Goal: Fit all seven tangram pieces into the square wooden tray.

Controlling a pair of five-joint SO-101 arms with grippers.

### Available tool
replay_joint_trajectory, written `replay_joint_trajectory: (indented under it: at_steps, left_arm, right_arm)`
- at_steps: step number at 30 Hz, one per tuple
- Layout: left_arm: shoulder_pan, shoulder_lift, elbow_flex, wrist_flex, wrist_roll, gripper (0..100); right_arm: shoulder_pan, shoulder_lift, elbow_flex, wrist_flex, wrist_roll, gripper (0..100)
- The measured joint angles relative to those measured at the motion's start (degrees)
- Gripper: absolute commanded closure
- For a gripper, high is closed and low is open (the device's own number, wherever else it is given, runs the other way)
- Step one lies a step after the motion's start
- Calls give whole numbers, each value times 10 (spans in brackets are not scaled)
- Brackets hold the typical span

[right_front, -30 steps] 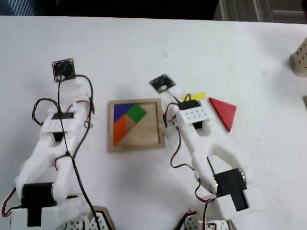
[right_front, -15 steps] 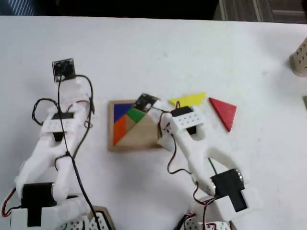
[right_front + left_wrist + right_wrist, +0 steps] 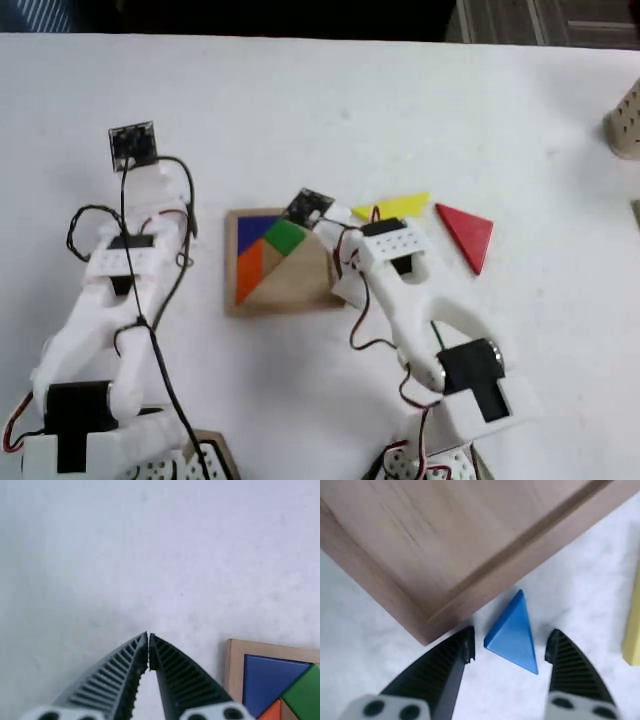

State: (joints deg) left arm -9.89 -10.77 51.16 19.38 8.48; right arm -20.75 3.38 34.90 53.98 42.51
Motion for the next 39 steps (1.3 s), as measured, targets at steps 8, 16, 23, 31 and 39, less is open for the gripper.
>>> replay_joint_trajectory:
  at_steps: [8,16,23,31,39]
  left_arm:
    - [0,0,0,0,0,976]
    - [0,0,0,0,0,976]
    - [0,0,0,0,0,976]
    - [0,0,0,0,0,976]
    - [0,0,0,0,0,976]
  right_arm:
    - [2,29,-42,35,28,813]
    - [18,29,-45,33,25,953]
    - [18,32,-47,33,5,967]
    - [18,30,-70,55,4,967]
    - [4,2,-164,149,3,965]
